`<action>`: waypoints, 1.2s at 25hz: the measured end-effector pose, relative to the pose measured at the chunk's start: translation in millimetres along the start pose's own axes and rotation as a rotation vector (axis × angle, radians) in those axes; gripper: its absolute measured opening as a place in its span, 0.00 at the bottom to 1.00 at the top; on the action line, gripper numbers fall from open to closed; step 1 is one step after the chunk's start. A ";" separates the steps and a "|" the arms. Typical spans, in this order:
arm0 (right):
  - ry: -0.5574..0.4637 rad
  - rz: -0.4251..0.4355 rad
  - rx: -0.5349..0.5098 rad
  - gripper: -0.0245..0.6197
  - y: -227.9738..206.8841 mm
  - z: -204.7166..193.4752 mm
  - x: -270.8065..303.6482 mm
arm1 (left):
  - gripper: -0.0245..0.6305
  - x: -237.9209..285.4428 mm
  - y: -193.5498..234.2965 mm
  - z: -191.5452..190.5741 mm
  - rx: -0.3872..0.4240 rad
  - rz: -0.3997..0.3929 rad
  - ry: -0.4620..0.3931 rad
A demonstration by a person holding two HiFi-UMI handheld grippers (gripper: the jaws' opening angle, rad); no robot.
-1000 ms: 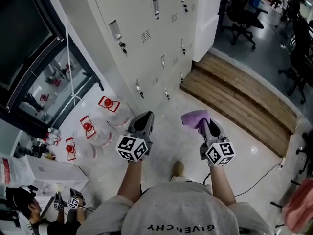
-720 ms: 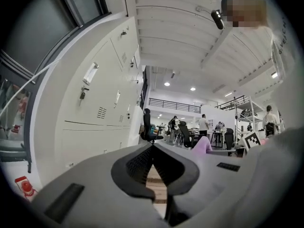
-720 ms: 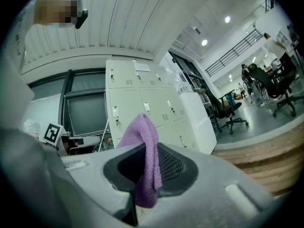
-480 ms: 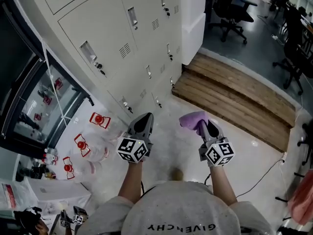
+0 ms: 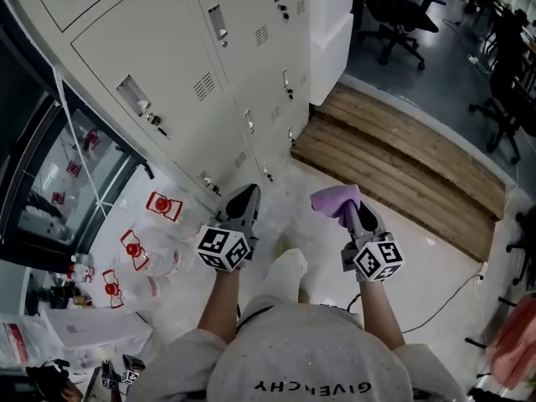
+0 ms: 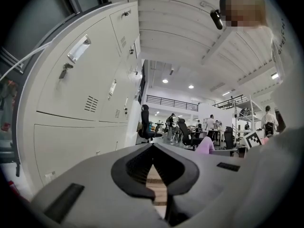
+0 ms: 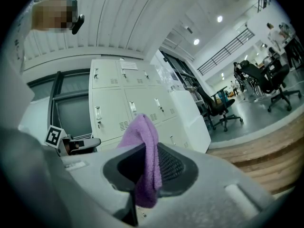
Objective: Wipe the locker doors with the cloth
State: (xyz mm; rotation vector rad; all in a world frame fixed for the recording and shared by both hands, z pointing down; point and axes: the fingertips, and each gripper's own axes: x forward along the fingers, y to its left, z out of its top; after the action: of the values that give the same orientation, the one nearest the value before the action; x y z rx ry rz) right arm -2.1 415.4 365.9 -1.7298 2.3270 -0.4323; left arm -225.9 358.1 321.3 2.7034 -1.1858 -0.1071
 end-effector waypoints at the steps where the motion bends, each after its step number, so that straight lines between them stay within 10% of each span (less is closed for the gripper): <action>1: -0.001 -0.001 -0.002 0.12 -3.7 0.4 7.7 | 0.04 8.5 5.4 0.6 0.000 -0.002 -0.002; 30: 0.030 -0.058 0.060 0.12 -142.3 58.9 303.4 | 0.04 331.3 153.9 33.1 -0.045 -0.121 0.057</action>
State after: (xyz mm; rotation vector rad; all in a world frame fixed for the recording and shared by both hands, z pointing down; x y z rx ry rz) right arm 57.5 80.5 363.3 -1.7779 2.2650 -0.5360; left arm -117.0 7.8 322.6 2.7188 -0.9917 -0.0715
